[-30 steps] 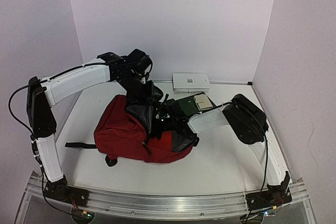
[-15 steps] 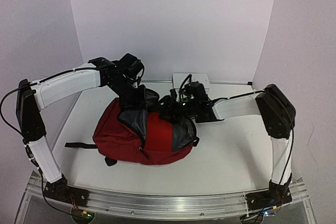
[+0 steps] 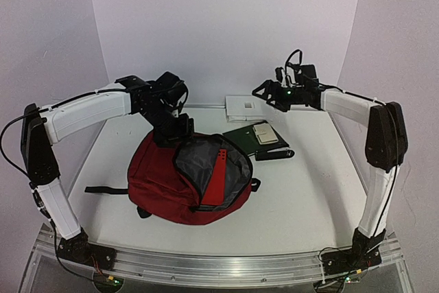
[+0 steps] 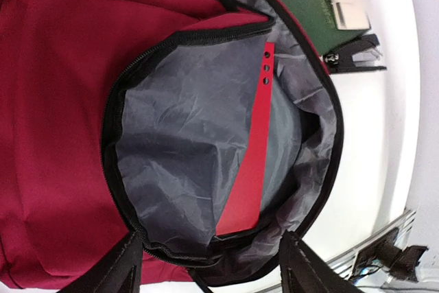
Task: Pack the student bag
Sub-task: Move the book to the center of the board.
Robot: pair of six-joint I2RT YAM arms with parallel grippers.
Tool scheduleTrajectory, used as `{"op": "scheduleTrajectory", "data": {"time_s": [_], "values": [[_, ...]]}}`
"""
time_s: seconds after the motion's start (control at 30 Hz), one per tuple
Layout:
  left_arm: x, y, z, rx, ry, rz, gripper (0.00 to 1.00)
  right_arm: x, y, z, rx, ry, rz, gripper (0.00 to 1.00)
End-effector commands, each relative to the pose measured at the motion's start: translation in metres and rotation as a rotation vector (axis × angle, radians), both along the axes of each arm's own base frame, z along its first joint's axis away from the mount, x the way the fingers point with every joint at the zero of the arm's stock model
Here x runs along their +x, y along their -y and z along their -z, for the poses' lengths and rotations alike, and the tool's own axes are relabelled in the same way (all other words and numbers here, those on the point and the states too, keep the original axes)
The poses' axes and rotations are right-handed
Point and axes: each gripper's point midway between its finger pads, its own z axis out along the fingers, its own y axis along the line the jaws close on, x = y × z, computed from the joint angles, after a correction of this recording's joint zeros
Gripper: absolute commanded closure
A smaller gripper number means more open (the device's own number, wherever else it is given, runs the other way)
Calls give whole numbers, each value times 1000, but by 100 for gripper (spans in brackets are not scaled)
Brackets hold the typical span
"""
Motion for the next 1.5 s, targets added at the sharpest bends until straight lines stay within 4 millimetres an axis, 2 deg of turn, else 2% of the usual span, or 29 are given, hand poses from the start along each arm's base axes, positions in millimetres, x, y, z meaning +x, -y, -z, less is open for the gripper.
{"op": "scheduleTrajectory", "data": {"time_s": [0.0,0.03,0.07,0.23,0.47,0.53,0.8,0.93,1.07,1.17,1.27,1.47], "values": [[16,6,-56,-68,133,-3,18,51,47,31,-90,-14,85,12],[18,6,-63,-72,148,-7,8,62,56,37,-87,-22,107,12],[19,5,-69,-73,155,-12,3,73,63,42,-79,-31,127,12],[26,-1,-88,-58,193,-44,0,108,96,78,-55,-89,211,12],[25,-8,-93,-52,193,-87,0,136,99,112,-8,-100,212,17],[25,-9,-95,-52,194,-97,0,143,98,121,14,-108,219,22],[28,-11,-96,-22,181,-117,0,168,94,135,120,-100,245,41],[30,-12,-97,-10,183,-121,0,178,94,133,154,-76,263,54],[31,-13,-97,-6,185,-128,0,182,95,129,177,-76,282,80],[31,-14,-98,-3,188,-131,0,180,96,118,195,-75,282,97],[31,-15,-99,-5,195,-132,0,178,97,96,242,-69,268,100],[34,-18,-106,6,217,-130,0,173,105,28,394,-47,238,100]]}}
